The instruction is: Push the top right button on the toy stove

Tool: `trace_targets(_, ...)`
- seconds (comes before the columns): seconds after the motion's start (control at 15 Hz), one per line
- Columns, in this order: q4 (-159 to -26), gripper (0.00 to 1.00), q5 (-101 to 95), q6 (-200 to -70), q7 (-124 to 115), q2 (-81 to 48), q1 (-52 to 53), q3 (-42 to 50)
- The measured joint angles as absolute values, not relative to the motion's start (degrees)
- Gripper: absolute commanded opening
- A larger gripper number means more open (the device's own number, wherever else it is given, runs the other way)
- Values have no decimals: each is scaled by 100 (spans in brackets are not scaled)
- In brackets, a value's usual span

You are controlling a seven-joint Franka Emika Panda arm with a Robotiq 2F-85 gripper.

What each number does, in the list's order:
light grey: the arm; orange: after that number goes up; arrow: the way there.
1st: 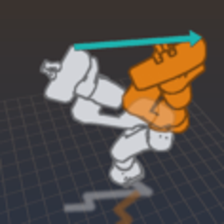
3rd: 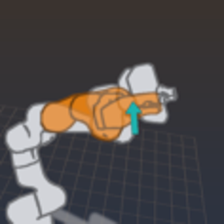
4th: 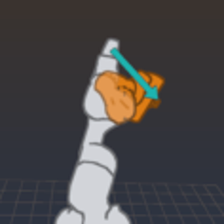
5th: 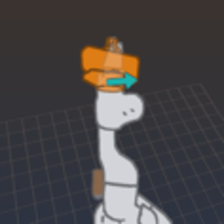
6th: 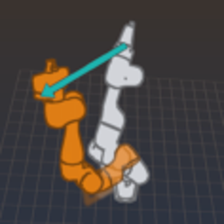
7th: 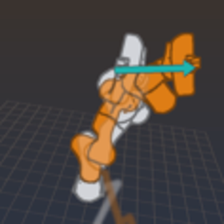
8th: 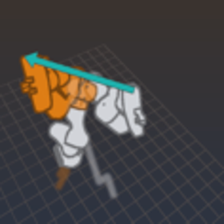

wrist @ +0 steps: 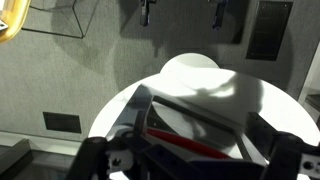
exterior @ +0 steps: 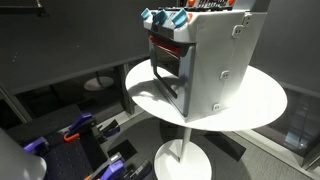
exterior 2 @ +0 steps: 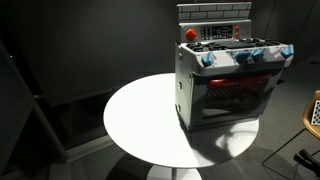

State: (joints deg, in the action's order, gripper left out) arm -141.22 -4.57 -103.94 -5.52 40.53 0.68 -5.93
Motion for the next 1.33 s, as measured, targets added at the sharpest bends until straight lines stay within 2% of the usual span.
trace_targets(0.67, -13430, 100, -151, -12144, 551, 3116, 252, 56)
trace_targets(1.07, -13001, 100, 819, -12327, 1959, 2515, 535, 691)
trace_targets(1.33, -12733, 100, 972, -12314, 2407, 2286, 532, 805)
